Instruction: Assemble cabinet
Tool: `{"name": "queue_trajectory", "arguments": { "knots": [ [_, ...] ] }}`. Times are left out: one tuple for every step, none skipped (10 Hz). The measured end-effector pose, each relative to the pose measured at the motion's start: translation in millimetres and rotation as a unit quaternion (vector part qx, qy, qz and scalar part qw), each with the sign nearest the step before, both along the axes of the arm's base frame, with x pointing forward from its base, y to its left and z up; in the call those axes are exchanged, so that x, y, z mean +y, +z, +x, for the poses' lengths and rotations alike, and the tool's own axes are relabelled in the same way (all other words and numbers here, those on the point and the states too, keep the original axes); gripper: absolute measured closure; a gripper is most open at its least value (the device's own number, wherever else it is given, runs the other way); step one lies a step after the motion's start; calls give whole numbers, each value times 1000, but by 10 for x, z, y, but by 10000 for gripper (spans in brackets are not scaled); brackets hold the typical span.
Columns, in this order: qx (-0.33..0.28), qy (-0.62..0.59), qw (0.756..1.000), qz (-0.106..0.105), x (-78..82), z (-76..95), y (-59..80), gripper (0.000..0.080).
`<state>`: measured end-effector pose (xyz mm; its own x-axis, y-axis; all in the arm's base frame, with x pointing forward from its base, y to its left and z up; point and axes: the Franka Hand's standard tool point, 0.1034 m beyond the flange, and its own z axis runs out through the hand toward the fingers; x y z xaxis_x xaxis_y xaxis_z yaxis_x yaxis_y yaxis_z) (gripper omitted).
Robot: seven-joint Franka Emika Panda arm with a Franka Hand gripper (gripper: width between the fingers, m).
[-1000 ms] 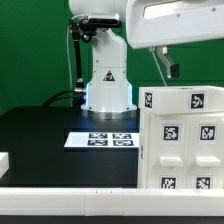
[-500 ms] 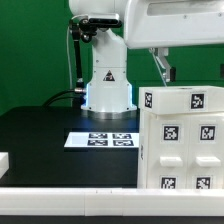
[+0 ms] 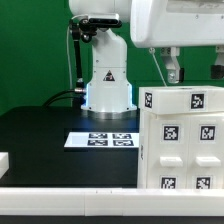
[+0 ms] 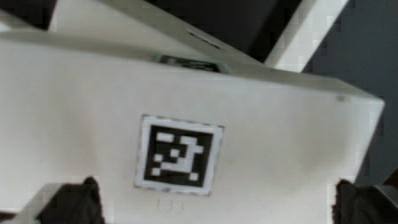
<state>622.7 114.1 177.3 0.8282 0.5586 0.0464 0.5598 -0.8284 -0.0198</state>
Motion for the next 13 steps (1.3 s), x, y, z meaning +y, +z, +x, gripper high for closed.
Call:
{"name": "queue_trajectory", "arguments": {
  "knots": [
    [-2,38,999,-1,-6,2,1,151],
    [-7,112,994,-15,-15,17,17,151],
    [-9,205,978,-30,-1,17,20,151],
    [-11,250,967,-36,23,15,19,151],
    [-11,283,958,-38,2,19,18,151],
    [-11,313,949,-40,-19,23,18,151],
    [-11,334,942,-41,-29,24,18,151],
    [-11,374,926,-44,-45,27,17,151],
    [-11,448,892,-66,-69,54,10,151],
    [-4,486,871,-76,-78,46,-31,151],
    [2,527,846,-84,-87,42,-61,151],
    [5,563,821,-90,-79,34,-78,151],
    [7,580,809,-92,-85,19,-100,151]
  ]
}}
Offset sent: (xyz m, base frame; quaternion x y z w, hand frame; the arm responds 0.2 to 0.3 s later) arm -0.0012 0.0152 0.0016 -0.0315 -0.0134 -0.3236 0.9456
